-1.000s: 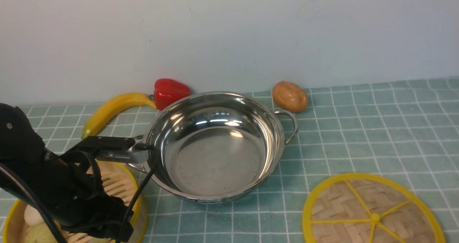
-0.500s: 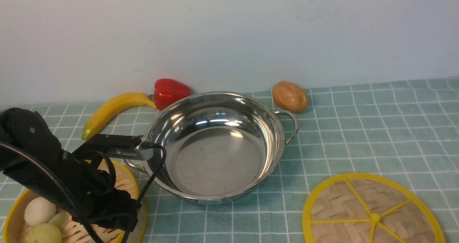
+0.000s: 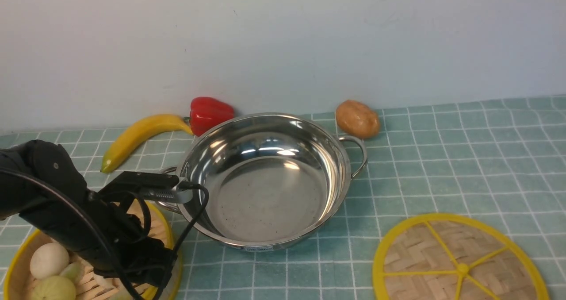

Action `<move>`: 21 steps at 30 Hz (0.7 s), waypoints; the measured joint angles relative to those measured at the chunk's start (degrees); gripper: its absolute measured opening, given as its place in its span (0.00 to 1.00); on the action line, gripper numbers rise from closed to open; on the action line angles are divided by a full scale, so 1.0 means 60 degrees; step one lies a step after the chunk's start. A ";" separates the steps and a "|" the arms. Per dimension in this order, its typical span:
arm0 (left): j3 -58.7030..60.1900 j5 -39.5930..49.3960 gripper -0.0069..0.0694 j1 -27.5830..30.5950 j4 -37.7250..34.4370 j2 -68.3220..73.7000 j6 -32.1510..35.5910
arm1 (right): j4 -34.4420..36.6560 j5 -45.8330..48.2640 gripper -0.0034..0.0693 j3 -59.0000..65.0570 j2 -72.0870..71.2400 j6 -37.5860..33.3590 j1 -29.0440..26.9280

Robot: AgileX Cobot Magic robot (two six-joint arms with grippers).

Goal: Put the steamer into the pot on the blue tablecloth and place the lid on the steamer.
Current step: 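Grasp the rim of the steamer basket holding the buns with the left gripper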

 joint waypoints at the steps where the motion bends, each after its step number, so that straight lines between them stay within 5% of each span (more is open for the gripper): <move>1: 0.0000 -0.0029 0.46 0.0000 0.0000 0.0000 0.0003 | 0.0000 0.0000 0.38 0.0000 0.0000 0.0000 0.0000; 21: 0.0000 -0.0318 0.46 -0.0439 0.0042 0.0595 0.0251 | 0.0000 0.0000 0.38 0.0000 0.0000 0.0000 0.0000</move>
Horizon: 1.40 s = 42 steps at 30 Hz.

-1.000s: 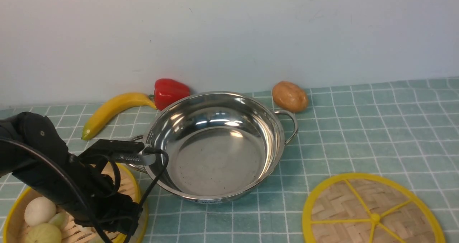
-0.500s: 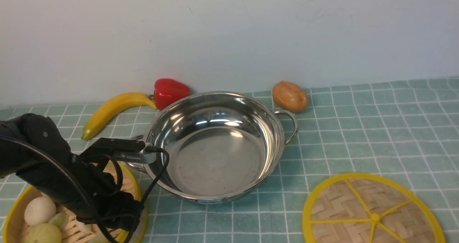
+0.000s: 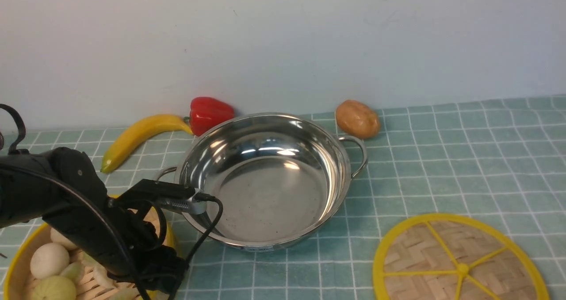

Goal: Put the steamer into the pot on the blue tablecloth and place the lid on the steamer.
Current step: 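Grasp the rim of the steamer basket holding the buns with the left gripper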

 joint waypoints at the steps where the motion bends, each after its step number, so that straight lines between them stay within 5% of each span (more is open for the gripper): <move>1: 0.0000 -0.0013 0.46 0.0000 0.0000 0.0000 0.0000 | 0.0000 0.0000 0.38 0.0000 0.0000 0.0000 0.0000; 8: 0.0000 -0.0020 0.45 0.0000 0.0000 0.0031 0.0000 | 0.0000 0.0000 0.38 0.0000 0.0000 0.0000 0.0000; 17: 0.0000 0.0058 0.16 0.0000 0.0009 0.0069 -0.0220 | 0.0000 0.0000 0.38 0.0000 0.0000 0.0000 0.0000; 31: -0.0017 0.0572 0.16 0.0000 0.0261 0.0018 -0.0394 | 0.0000 0.0000 0.38 0.0000 0.0000 0.0000 0.0000; 42: 0.0015 0.2319 0.14 -0.0010 0.2984 -0.1656 -0.2774 | 0.0000 0.0000 0.38 0.0000 0.0000 0.0000 0.0000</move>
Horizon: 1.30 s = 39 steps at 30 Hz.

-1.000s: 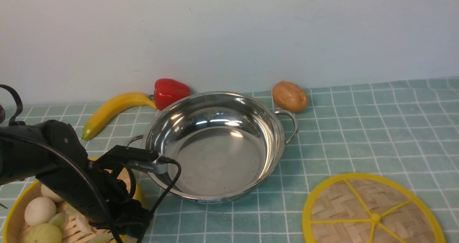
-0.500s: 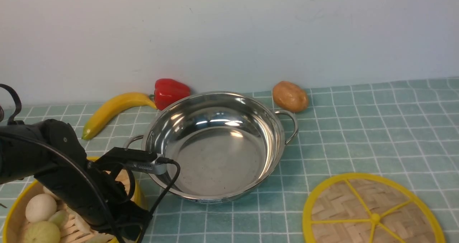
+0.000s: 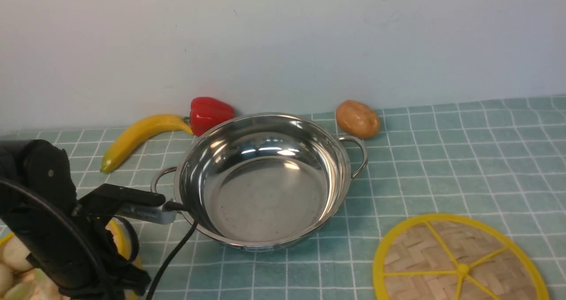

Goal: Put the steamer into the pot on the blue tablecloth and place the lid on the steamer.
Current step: 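Grasp the rim of the steamer basket holding the buns with the left gripper, then place the bamboo steamer basket with dumplings into the steel pot with the left gripper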

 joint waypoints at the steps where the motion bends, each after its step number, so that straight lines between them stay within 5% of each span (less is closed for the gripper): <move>1: 0.0008 0.0268 0.14 0.0000 0.0203 -0.0405 -0.0110 | 0.0000 0.0000 0.38 0.0000 0.0000 0.0000 0.0000; 15: -0.1417 0.1975 0.14 -0.0216 0.0508 -0.1562 -0.0030 | 0.0000 0.0000 0.38 0.0000 0.0000 0.0000 0.0000; 39: -0.5905 0.2113 0.14 -0.3911 0.0892 0.1127 0.3226 | 0.0000 0.0000 0.38 0.0000 0.0000 0.0000 0.0000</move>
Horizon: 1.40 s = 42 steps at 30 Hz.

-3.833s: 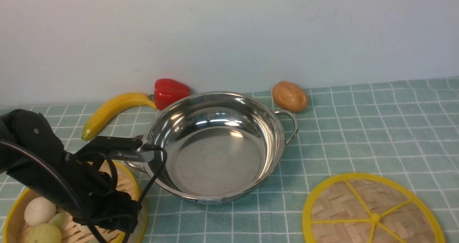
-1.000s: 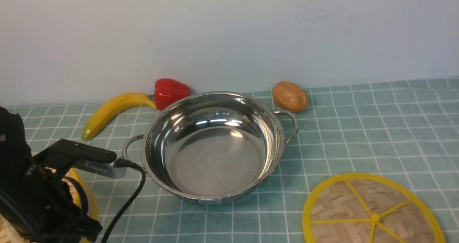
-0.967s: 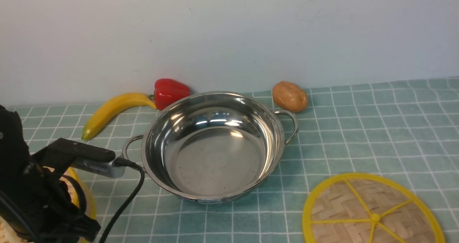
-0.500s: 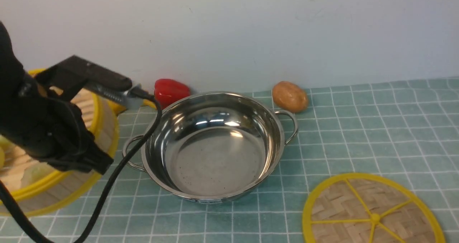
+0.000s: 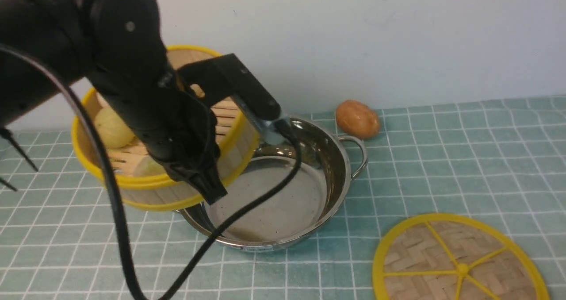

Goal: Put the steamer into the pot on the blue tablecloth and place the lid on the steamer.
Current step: 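Place the bamboo steamer basket with dumplings into the steel pot with the left gripper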

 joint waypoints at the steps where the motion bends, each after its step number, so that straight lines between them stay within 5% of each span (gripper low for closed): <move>1: -0.0053 -0.0010 0.14 -0.0125 -0.0029 0.0148 0.0244 | 0.0000 0.0000 0.38 0.0000 0.0000 0.0000 0.0000; 18: -0.0116 -0.1788 0.14 -0.0663 -0.0422 0.2252 0.1992 | 0.0018 0.0000 0.38 0.0000 0.0000 0.0000 0.0000; 38: -0.0116 -0.2463 0.15 -0.0663 -0.0744 0.3390 0.1957 | 0.0010 0.0000 0.38 0.0000 0.0000 0.0000 0.0000; 42: -0.0116 -0.2560 0.24 -0.0663 -0.0744 0.3390 0.1641 | 0.0010 0.0000 0.38 0.0000 0.0000 0.0000 0.0000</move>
